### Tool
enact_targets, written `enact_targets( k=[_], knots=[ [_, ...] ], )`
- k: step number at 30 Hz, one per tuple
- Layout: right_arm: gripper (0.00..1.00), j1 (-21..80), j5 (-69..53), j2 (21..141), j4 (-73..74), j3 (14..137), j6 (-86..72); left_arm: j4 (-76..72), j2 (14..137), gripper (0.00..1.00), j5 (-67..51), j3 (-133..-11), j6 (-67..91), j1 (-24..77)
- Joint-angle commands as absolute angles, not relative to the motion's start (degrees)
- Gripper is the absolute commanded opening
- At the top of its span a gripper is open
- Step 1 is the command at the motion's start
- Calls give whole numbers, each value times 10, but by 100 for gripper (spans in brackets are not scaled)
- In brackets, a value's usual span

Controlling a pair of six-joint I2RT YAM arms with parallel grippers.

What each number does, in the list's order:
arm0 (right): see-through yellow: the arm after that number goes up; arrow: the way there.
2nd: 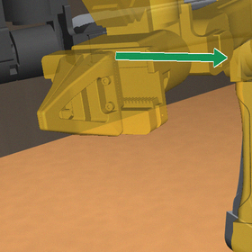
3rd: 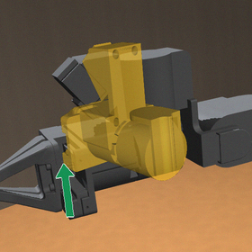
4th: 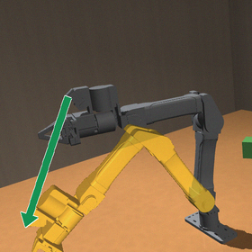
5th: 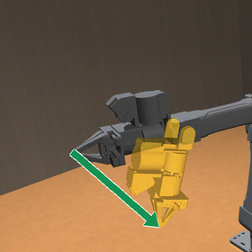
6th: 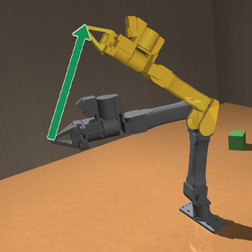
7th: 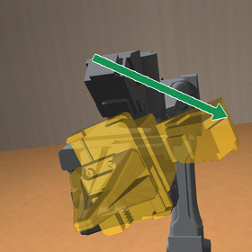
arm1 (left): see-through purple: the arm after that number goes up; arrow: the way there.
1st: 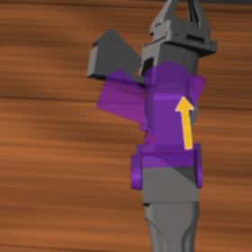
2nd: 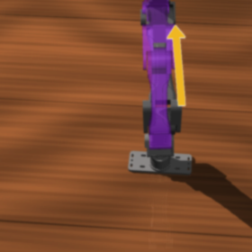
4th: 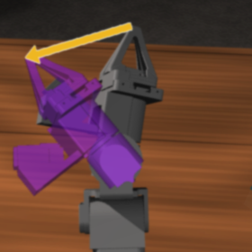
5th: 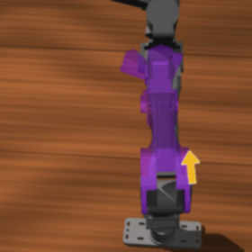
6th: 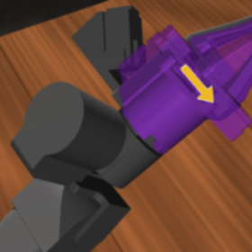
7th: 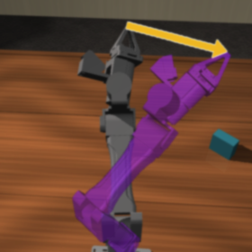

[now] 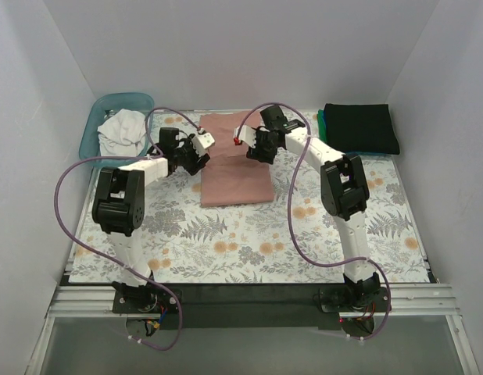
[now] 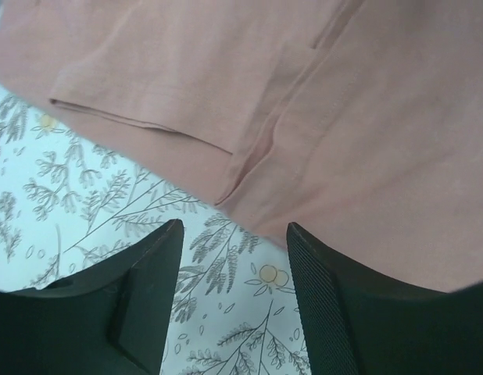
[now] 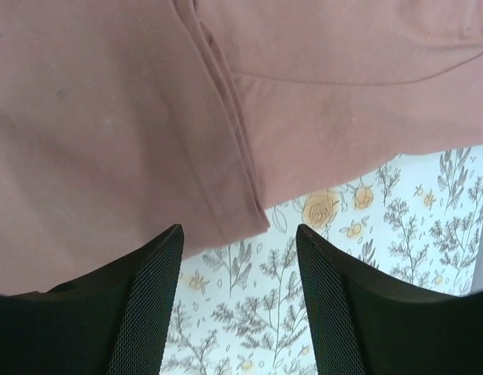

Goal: Fold and stack the t-shirts
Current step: Fold the tshirt

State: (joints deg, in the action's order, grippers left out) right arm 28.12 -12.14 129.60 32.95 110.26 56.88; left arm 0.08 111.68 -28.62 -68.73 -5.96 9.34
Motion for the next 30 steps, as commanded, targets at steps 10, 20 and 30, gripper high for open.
enact_targets(
  k=[10, 20, 30],
  knots=[
    [42, 307, -170, 1058, 340, 865, 552, 42, 847, 48, -387, -484, -30, 105],
    [49, 360, -143, 1052, 289, 727, 554, 18, 820, 54, -350, -382, -93, 171],
    [51, 361, -114, 1088, 241, 699, 555, -29, 872, 58, -318, -359, -163, 185]
  ],
)
